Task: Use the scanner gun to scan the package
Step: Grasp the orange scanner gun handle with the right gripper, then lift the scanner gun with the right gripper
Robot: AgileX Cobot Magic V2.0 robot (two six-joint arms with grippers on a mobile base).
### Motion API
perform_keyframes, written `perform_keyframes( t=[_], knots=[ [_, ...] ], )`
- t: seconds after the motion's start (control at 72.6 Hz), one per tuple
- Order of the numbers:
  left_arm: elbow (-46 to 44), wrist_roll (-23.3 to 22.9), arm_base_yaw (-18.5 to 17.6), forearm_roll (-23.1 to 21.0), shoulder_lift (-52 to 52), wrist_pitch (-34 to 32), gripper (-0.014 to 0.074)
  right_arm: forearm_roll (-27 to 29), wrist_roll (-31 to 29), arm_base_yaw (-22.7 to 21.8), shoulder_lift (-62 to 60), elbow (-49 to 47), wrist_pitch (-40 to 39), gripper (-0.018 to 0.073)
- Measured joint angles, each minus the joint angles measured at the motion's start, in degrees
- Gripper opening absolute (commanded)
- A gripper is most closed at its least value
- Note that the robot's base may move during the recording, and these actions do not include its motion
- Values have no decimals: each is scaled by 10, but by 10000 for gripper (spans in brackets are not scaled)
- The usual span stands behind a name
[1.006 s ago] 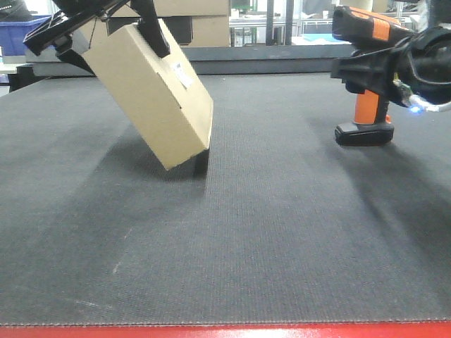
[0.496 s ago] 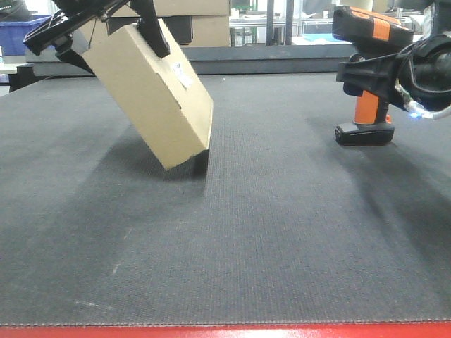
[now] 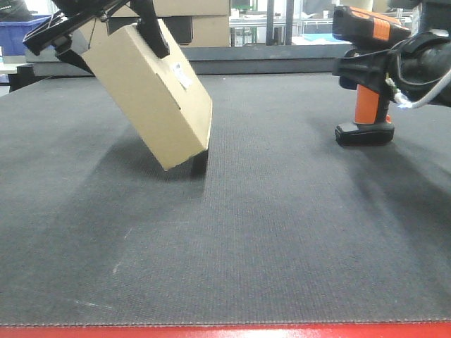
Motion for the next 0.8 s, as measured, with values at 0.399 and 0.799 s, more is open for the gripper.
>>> perform_keyframes(
  t=[0.399,0.799],
  knots=[
    [0,0,0,0,0,0,-111,-87,55,-25,0,0,13,508],
    [0,0,0,1,1,0,-111,-93,60,-25,9,-26,18,508]
  ],
)
